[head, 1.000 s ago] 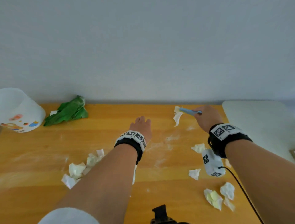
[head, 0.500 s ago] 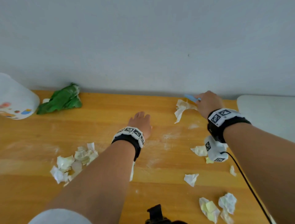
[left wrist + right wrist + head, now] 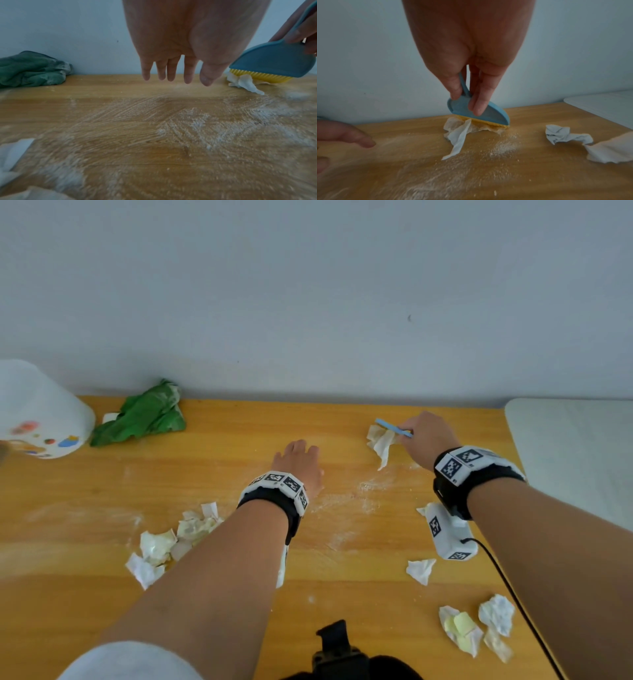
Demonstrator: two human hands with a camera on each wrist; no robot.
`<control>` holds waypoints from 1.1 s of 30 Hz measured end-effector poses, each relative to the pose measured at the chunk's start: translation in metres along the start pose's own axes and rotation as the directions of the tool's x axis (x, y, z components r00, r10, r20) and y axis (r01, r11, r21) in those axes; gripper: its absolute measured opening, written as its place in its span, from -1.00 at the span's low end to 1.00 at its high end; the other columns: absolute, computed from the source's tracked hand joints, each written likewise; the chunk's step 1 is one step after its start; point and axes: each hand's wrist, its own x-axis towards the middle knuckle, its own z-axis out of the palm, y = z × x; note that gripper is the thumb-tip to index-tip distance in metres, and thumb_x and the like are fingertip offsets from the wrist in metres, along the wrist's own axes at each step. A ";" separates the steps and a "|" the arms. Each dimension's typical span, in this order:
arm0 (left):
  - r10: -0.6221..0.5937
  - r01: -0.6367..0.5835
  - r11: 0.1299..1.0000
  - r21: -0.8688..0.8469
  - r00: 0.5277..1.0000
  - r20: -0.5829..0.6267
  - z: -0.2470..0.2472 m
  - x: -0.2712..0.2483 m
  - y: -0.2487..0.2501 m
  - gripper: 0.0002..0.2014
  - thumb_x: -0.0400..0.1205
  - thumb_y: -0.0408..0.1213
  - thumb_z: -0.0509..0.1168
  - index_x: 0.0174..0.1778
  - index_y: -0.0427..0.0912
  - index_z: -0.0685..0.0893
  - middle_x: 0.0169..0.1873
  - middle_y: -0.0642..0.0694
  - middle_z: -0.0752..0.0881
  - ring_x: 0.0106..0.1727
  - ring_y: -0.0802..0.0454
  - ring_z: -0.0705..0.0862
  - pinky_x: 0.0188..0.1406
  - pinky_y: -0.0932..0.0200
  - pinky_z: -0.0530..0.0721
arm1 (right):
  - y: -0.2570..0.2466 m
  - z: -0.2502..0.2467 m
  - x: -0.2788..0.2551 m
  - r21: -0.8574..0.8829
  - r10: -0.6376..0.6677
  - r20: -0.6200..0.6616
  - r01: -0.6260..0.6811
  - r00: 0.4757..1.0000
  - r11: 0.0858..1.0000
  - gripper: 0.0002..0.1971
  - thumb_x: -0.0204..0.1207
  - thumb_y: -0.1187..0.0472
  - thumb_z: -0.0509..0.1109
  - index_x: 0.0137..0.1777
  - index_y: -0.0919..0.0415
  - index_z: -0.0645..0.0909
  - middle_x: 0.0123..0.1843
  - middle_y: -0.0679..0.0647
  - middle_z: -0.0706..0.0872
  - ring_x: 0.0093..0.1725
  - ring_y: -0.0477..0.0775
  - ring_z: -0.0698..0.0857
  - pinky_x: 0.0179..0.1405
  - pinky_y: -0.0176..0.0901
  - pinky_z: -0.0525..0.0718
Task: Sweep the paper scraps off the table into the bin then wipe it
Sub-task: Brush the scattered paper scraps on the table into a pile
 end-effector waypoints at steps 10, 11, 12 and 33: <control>0.061 -0.061 0.998 0.028 0.998 0.001 0.000 -0.022 -0.025 -0.52 0.77 -0.15 0.10 0.62 -0.15 0.26 0.68 -0.19 0.14 0.70 -0.19 0.09 0.61 -0.19 0.26 | -0.046 0.019 -0.044 0.028 -0.021 0.139 0.017 0.990 0.999 -0.68 0.62 0.28 0.23 -0.33 0.21 0.70 -0.50 0.13 0.53 -0.51 0.06 0.38 -0.58 -0.25 0.27; 0.063 -0.062 0.998 0.032 0.998 -0.004 0.001 -0.024 -0.026 -0.52 0.77 -0.15 0.09 0.62 -0.15 0.26 0.68 -0.20 0.13 0.70 -0.19 0.09 0.61 -0.19 0.26 | -0.049 0.020 -0.047 0.044 -0.020 0.150 0.014 0.988 0.999 -0.70 0.62 0.27 0.22 -0.21 0.29 0.76 -0.43 0.24 0.64 -0.48 0.09 0.41 -0.57 -0.25 0.28; 0.064 -0.064 0.997 0.039 0.998 -0.007 0.001 -0.026 -0.028 -0.52 0.77 -0.16 0.08 0.62 -0.15 0.26 0.68 -0.20 0.13 0.70 -0.19 0.09 0.61 -0.19 0.26 | -0.052 0.021 -0.050 0.066 -0.017 0.161 0.007 0.987 0.998 -0.70 0.62 0.25 0.22 -0.07 0.35 0.78 -0.30 0.35 0.74 -0.44 0.11 0.45 -0.56 -0.24 0.29; 0.170 -0.168 0.983 0.070 0.985 -0.012 -0.003 -0.011 0.046 -0.57 0.78 -0.18 0.06 0.58 -0.18 0.31 0.66 -0.22 0.17 0.69 -0.21 0.11 0.59 -0.21 0.29 | 0.032 -0.034 -0.067 0.053 0.197 -0.149 -0.191 0.969 0.980 -0.57 0.64 0.26 0.17 -0.52 0.20 0.34 -0.53 0.13 0.39 -0.55 0.07 0.32 -0.56 -0.17 0.21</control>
